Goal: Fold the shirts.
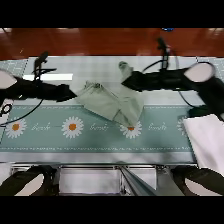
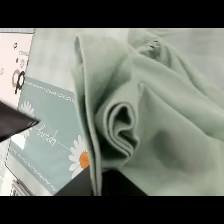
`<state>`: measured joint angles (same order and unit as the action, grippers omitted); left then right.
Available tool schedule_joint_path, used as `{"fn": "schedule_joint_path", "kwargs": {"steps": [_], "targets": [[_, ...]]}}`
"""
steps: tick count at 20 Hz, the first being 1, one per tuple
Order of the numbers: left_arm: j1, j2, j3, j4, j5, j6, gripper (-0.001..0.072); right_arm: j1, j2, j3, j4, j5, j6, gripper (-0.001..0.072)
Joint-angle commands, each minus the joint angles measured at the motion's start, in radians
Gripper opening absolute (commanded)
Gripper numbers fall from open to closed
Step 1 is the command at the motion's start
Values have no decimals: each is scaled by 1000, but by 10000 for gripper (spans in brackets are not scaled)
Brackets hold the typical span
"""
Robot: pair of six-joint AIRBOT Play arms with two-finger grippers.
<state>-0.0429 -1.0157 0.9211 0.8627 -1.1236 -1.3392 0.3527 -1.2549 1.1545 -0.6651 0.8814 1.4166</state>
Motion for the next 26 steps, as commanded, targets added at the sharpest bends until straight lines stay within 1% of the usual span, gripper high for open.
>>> {"fn": "schedule_joint_path", "kwargs": {"steps": [1,3,6,10,11,12,13,14,15,16,18,20,21,22,23,25,26], "targets": [[85,212,-166,-2,8,11,17,123,-289,193,57,-81,-16,30],[85,233,-186,-2,8,11,17,140,-412,287,99,-80,-15,30],[85,218,-188,-2,8,11,17,156,-554,402,167,-67,-15,30],[85,190,-188,-2,10,11,17,175,-664,500,206,-53,-5,30],[85,182,-188,-2,11,12,17,185,-676,504,218,-59,-10,45],[85,175,-188,-2,16,17,17,196,-682,504,225,-80,-28,260],[86,167,-188,2,23,42,17,200,-686,504,237,-72,-59,406],[93,159,-187,37,39,76,17,199,-686,504,240,-26,-71,408],[117,151,-187,97,59,67,17,183,-679,504,236,33,-57,408],[166,146,-179,125,55,59,17,155,-665,504,236,99,-52,407],[291,148,-134,105,14,60,17,63,-598,504,211,272,-53,406],[394,161,-97,0,16,60,17,-40,-470,494,122,400,-45,406],[427,165,-92,-74,16,64,18,-86,-378,468,19,422,-12,406],[441,166,-92,-135,15,76,17,-121,-281,422,-117,421,28,406],[434,166,-93,-148,15,77,18,-149,-166,345,-303,420,88,406],[399,165,-100,-146,3,98,17,-183,61,105,-663,381,279,406],[379,165,-108,-145,-11,98,17,-198,166,-44,-756,320,382,406]]}}
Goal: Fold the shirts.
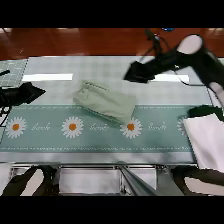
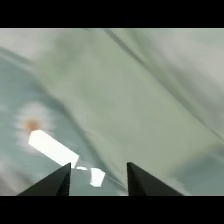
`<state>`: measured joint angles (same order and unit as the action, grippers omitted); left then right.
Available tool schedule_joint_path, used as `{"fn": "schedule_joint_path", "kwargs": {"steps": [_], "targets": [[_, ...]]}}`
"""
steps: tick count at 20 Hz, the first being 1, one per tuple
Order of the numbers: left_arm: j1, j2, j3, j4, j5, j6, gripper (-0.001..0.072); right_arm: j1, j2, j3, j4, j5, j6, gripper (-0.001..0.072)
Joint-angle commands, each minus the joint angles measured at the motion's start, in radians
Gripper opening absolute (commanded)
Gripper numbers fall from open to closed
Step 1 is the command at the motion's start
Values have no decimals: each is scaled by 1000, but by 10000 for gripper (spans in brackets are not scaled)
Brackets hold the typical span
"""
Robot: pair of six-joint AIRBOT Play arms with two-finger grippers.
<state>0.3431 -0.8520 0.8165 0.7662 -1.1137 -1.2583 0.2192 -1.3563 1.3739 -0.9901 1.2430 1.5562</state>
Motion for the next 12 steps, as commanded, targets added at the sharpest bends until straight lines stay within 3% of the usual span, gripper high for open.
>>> {"fn": "schedule_joint_path", "kwargs": {"steps": [1,3,5,10,12], "targets": [[-26,2,-14,-48,-24,18,17,-82,369,-427,-450,-147,331,406],[-66,-1,-47,-48,-20,18,17,-106,480,-687,-341,-348,388,406],[-98,-8,-88,-49,-13,17,17,-110,463,-831,-129,-472,324,406],[-148,-22,-154,-49,-13,16,17,-110,167,-846,476,-554,-171,406],[-152,-22,-156,-49,-13,16,18,-110,40,-800,618,-503,-298,406]]}}
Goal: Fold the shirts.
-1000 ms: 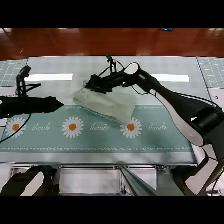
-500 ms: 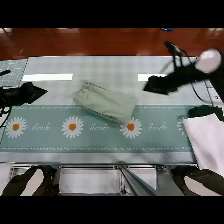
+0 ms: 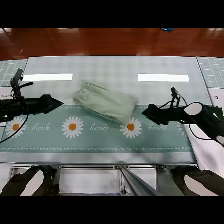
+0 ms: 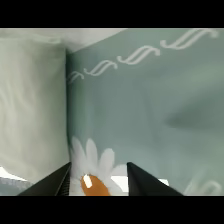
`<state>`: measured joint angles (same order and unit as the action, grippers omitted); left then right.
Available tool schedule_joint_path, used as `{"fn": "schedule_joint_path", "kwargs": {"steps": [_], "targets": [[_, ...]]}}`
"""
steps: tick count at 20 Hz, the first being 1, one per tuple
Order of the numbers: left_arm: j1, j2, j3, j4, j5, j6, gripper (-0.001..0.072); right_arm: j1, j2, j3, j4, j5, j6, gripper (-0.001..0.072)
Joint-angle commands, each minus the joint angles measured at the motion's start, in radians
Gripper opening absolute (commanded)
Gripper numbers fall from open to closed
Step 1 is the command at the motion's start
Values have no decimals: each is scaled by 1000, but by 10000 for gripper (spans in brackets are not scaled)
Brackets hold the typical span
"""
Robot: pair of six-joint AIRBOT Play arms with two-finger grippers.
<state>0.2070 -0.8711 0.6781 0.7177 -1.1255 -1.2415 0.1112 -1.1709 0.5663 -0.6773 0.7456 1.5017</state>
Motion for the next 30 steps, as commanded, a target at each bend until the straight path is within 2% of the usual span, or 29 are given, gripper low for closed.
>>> {"fn": "schedule_joint_path", "kwargs": {"steps": [1,8,9,10,11,13,18,19,21,23,27,30], "targets": [[-16,-3,-18,-1,-1,-1,17,4,-211,41,333,26,-275,406],[-16,-3,-18,-1,-1,0,17,141,-420,311,335,68,-271,400],[-16,-3,-18,-1,-1,0,17,157,-436,351,329,74,-260,378],[-16,-3,-18,-1,-1,0,17,172,-449,393,315,94,-251,267],[-16,-3,-18,-1,-1,0,17,180,-452,434,299,119,-262,32],[-16,-3,-18,-1,-1,0,17,186,-446,523,247,183,-265,29],[-16,-3,-18,0,3,23,18,173,-383,877,-180,361,28,29],[-16,-3,-18,0,2,47,18,154,-376,954,-215,426,55,29],[-16,-3,-18,0,2,42,18,104,-344,1063,-260,521,109,29],[-16,-3,-18,0,3,-14,18,32,-283,1129,-316,603,158,29],[-16,-3,-18,0,-16,-27,18,-173,-142,1163,-366,819,212,29],[-16,-3,-18,-1,-11,-27,18,-344,-34,1163,-366,899,224,27]]}}
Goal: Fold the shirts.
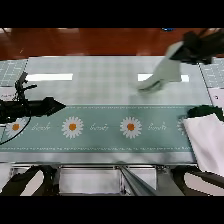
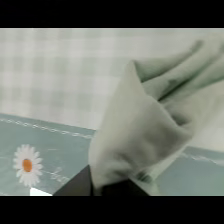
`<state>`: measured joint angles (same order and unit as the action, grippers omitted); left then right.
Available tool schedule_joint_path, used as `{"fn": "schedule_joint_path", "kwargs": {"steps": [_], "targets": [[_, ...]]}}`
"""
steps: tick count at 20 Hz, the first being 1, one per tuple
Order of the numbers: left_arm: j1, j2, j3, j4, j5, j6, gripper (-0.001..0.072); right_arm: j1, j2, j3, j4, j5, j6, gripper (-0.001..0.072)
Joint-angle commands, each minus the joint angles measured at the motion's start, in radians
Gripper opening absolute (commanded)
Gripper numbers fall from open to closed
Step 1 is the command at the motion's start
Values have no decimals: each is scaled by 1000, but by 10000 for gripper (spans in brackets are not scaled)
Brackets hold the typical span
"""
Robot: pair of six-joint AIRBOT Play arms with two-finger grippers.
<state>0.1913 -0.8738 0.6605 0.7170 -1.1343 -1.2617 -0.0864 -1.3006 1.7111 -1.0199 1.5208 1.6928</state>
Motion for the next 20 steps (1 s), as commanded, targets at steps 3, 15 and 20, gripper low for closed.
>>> {"fn": "schedule_joint_path", "kwargs": {"steps": [3,15,20], "targets": [[-1,0,0,0,6,-3,18,-349,174,18,-39,224,31,27],[-1,0,0,-1,45,-3,18,-980,505,-341,-256,338,-98,27],[-1,0,0,0,49,-3,18,-1003,642,-566,-666,338,-57,30]]}}
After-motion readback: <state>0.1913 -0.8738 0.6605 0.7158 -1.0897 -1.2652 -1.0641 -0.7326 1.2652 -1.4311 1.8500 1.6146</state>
